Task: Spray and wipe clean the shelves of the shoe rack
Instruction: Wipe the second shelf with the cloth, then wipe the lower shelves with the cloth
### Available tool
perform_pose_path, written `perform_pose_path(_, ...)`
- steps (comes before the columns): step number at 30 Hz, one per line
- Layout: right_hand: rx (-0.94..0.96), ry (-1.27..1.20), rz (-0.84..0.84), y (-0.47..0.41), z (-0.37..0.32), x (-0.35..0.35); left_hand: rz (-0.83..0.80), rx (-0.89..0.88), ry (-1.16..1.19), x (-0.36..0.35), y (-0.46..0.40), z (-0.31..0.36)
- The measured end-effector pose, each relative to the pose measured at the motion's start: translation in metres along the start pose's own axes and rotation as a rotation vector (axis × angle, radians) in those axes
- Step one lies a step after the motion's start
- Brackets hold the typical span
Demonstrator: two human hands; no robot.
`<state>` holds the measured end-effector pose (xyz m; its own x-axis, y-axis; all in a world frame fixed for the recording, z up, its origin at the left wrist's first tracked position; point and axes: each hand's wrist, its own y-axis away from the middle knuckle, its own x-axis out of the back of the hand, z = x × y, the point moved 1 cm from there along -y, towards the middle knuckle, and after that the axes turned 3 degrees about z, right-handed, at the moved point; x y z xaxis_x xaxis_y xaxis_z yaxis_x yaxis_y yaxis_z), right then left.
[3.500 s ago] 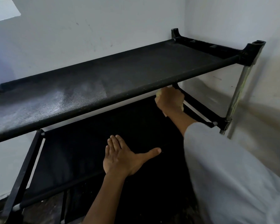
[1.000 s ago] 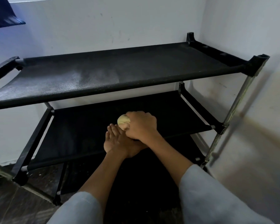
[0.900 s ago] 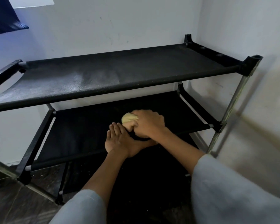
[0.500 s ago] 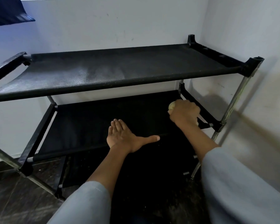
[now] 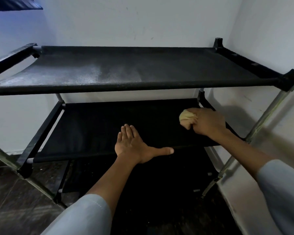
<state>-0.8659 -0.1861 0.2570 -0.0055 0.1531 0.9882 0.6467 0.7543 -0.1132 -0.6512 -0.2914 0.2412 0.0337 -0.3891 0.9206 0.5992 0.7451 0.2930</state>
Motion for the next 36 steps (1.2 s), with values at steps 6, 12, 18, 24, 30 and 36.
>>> perform_pose_path(6, -0.085, 0.037, 0.124, -0.053, -0.016, 0.009, 0.001, -0.002, -0.014, -0.005, -0.005, -0.002)
perform_pose_path(12, -0.162, 0.094, -0.220, -0.014, -0.006, 0.025, 0.042, -0.002, -0.048, -0.005, 0.000, 0.000)
perform_pose_path(18, -0.145, 0.190, -0.514, 0.014, -0.015, 0.054, 0.076, 0.021, -0.006, -0.004, 0.005, 0.003)
perform_pose_path(24, -0.290, -0.042, -0.323, 0.020, -0.101, 0.039, 0.193, -0.071, 0.166, 0.002, 0.019, 0.006)
perform_pose_path(30, -0.090, -0.660, -0.390, 0.032, -0.144, 0.031, 0.352, -0.222, 0.409, 0.012, 0.041, -0.012)
perform_pose_path(36, -0.074, -1.285, -0.359, 0.089, -0.121, 0.014, 0.238, -0.251, 0.297, 0.025, 0.071, -0.049)
